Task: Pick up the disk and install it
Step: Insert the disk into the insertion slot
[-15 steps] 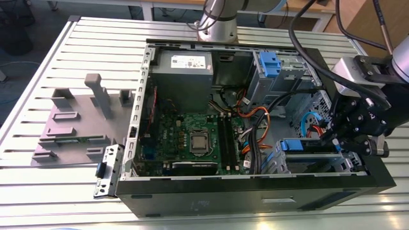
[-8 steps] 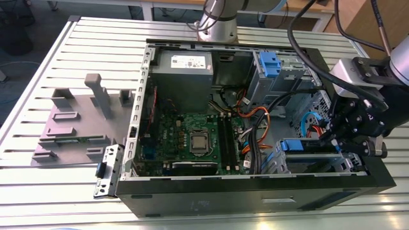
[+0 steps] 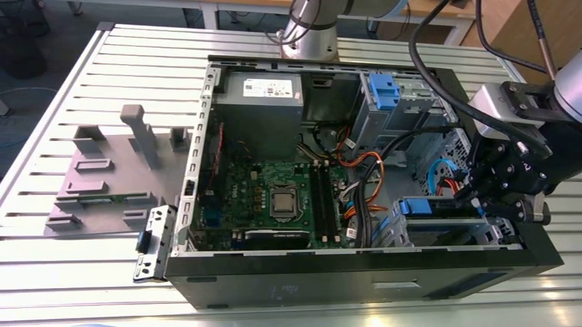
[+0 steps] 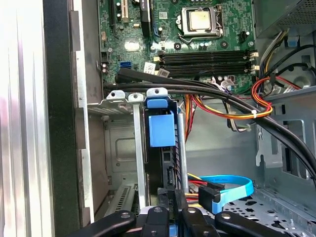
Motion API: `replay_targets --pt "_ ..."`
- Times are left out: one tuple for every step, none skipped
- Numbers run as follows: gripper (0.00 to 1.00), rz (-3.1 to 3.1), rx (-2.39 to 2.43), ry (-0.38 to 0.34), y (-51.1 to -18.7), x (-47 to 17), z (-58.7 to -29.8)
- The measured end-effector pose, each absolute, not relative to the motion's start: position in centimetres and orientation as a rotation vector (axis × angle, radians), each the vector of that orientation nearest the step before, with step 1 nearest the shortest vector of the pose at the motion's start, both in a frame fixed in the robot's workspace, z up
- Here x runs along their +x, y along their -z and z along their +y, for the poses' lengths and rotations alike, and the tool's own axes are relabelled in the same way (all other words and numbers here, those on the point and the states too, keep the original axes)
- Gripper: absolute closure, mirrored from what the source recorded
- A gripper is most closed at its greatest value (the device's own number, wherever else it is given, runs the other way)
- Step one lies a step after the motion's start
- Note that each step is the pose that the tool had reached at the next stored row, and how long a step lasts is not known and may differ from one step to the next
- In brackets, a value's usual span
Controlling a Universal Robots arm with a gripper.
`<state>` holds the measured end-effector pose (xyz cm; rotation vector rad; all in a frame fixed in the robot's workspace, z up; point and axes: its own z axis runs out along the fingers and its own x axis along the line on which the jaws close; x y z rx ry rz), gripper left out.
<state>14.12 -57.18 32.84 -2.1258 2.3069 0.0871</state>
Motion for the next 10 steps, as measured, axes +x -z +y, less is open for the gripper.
replay_targets --pt "0.83 2.307 -2.126 -0.087 -32.84 14.13 -57.18" --pt "0.83 2.307 -2.126 -0.087 -32.82 14.13 -57.18" --pt "0.82 2.307 -2.126 -0.088 -32.81 14.13 -57.18" --pt "0.76 2.306 -2.126 -0.088 -32.81 14.13 -57.18" --pt "0.76 2.306 -2.126 -0.088 -32.8 14.13 -57.18" --pt "0.76 2.307 -2.126 -0.088 -32.81 14.13 -57.18" --pt "0.76 2.307 -2.126 -0.087 -32.82 14.12 -57.18" --pt "0.76 2.307 -2.126 -0.087 -32.84 14.12 -57.18" --pt "0.76 2.306 -2.125 -0.088 -32.97 14.12 -57.18" --pt "0.76 2.306 -2.125 -0.088 -33.29 14.12 -57.18"
